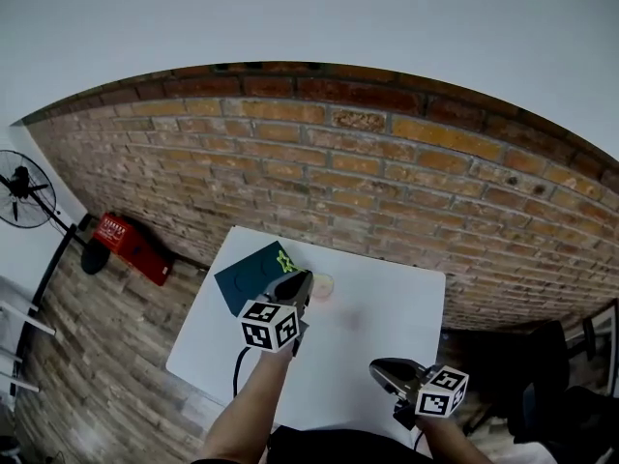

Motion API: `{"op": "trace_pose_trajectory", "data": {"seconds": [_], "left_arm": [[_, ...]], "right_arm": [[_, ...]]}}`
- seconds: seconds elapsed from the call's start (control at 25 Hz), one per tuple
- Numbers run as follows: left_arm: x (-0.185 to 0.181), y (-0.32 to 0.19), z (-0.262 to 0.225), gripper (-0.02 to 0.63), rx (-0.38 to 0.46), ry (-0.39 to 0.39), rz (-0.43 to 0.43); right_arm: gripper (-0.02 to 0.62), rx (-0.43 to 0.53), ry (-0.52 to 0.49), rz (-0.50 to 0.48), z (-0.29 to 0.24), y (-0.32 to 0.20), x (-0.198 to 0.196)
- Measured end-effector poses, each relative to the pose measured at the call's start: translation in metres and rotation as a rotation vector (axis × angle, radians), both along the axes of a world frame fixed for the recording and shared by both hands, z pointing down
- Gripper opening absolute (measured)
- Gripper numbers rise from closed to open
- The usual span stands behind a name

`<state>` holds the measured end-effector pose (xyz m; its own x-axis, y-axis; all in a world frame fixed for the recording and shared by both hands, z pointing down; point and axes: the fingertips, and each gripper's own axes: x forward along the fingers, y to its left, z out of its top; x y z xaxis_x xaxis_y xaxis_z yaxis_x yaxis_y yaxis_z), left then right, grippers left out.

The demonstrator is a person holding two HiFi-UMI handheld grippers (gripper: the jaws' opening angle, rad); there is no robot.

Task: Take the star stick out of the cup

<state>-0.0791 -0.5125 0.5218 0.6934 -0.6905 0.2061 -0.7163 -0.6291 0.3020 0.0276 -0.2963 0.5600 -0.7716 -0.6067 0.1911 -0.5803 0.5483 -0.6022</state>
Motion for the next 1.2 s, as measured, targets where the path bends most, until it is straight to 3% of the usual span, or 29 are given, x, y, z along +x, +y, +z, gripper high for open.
{"op": "trace_pose_trajectory", "data": {"seconds": [0.36, 0.68, 0.96, 1.2], "left_arm": [[-0.027, 0.09, -0.05, 0.021, 0.035, -0.029, -0.065], [-0.061, 0.125, -0.075, 0.021, 0.094, -0.073, -0.076], [-0.121, 0.146, -0.086, 0.021, 0.137, -0.076, -0.124], [-0.18, 0.16, -0.076, 0.021, 0.137, -0.084, -0.202]], "right_arm": [[-0.005, 0.081, -0.041, -0.092, -0.017, 0.04, -0.012], [-0.005, 0.169, -0.039, -0.045, -0.033, 0.026, -0.018], [-0.005, 0.266, -0.029, -0.066, -0.06, -0.005, -0.075], [-0.003, 0.26, 0.021, -0.072, -0.066, -0.021, -0.118]]}}
